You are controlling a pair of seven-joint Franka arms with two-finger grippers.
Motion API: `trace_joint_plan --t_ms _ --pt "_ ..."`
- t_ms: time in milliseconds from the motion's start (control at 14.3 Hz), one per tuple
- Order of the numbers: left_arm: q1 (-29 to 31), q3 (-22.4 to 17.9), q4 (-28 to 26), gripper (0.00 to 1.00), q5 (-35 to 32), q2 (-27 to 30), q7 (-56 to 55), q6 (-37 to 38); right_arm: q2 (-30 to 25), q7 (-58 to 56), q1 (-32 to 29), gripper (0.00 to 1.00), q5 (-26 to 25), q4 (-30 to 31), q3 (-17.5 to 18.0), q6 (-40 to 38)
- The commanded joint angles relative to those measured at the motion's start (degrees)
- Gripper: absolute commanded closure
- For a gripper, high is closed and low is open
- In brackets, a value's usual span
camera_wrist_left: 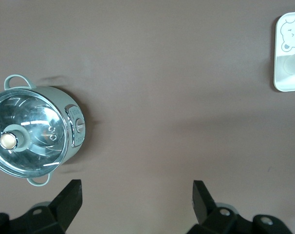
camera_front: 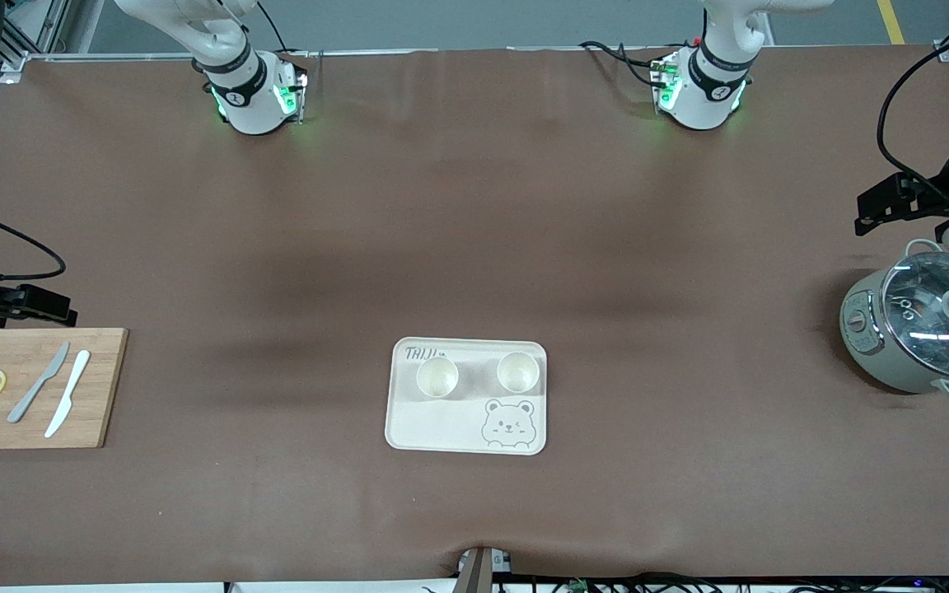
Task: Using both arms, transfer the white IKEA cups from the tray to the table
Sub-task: 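Move both grippers toward the two white cups on the bear tray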
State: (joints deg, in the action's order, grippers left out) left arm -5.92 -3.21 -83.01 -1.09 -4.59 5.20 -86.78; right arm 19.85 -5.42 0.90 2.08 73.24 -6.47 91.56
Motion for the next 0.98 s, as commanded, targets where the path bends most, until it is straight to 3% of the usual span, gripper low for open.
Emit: trace_joint_plan --t_ms 0,280,491,701,911 --pt "0.0 0.0 0.7 0.00 -0.3 -0.2 -0.5 -0.3 0.2 -1.3 -1.1 0.00 0.2 -0.3 0.8 0.5" --pt "-0.5 0.2 0.7 0.00 0.2 -0.1 0.6 -0.4 0.2 -1.3 -1.1 0.00 0.7 -0.3 0.8 0.9" --pt "-0.8 2.9 0.6 0.00 1.2 -1.6 -3.1 -2.7 0.2 -1.3 -1.0 0.00 0.7 -0.3 0.8 0.8" --pt "-3.6 4.9 1.0 0.00 0.7 -5.9 -9.9 -3.7 0.2 -1.3 -1.0 0.00 0.8 -0.3 0.8 0.8" --pt "-8.0 5.0 5.5 0.00 0.7 -12.2 -15.4 -6.9 0.2 -1.2 -0.9 0.00 1.2 -0.3 0.8 0.8"
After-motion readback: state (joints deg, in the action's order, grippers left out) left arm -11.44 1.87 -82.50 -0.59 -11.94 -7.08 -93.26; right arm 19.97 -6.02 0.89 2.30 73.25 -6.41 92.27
